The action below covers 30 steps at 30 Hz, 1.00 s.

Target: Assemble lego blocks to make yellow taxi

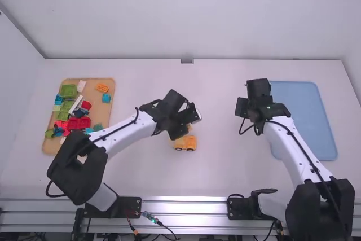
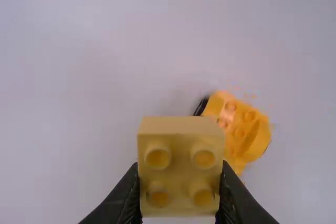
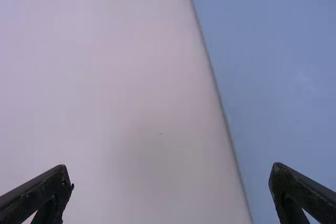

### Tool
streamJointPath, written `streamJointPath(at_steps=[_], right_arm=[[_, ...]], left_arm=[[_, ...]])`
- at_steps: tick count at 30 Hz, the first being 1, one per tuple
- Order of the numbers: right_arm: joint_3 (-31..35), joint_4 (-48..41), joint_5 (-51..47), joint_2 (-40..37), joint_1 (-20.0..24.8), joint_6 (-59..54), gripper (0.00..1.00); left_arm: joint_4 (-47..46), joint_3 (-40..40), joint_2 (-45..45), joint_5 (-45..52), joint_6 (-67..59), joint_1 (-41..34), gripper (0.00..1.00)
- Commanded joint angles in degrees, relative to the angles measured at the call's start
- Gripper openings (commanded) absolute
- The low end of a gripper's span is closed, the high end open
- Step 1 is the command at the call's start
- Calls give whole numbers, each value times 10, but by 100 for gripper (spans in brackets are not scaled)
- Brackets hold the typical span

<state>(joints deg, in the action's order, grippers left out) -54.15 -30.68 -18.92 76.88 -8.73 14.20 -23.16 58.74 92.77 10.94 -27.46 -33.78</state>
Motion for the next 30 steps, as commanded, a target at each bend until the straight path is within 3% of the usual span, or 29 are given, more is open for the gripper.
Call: streamJointPath(at_steps=[1,8,17,24,30], right_arm=[[-13,-11,-38,-4,13,25,99],[51,39,26,-51,28,-84,99],[141,72,232,-244,43,-237,99],[168,37,291,-359,99,-250,99],[176,1,410,-442,144,-301,99]], left_arm=[[13,-1,4,-28,6,-27,2],[28,21,36,19,-42,-43,2],[-79,162,146,32,-123,-68,2],[-39,169,186,66,-155,-97,2],[-20,170,203,55,-154,-136,2]])
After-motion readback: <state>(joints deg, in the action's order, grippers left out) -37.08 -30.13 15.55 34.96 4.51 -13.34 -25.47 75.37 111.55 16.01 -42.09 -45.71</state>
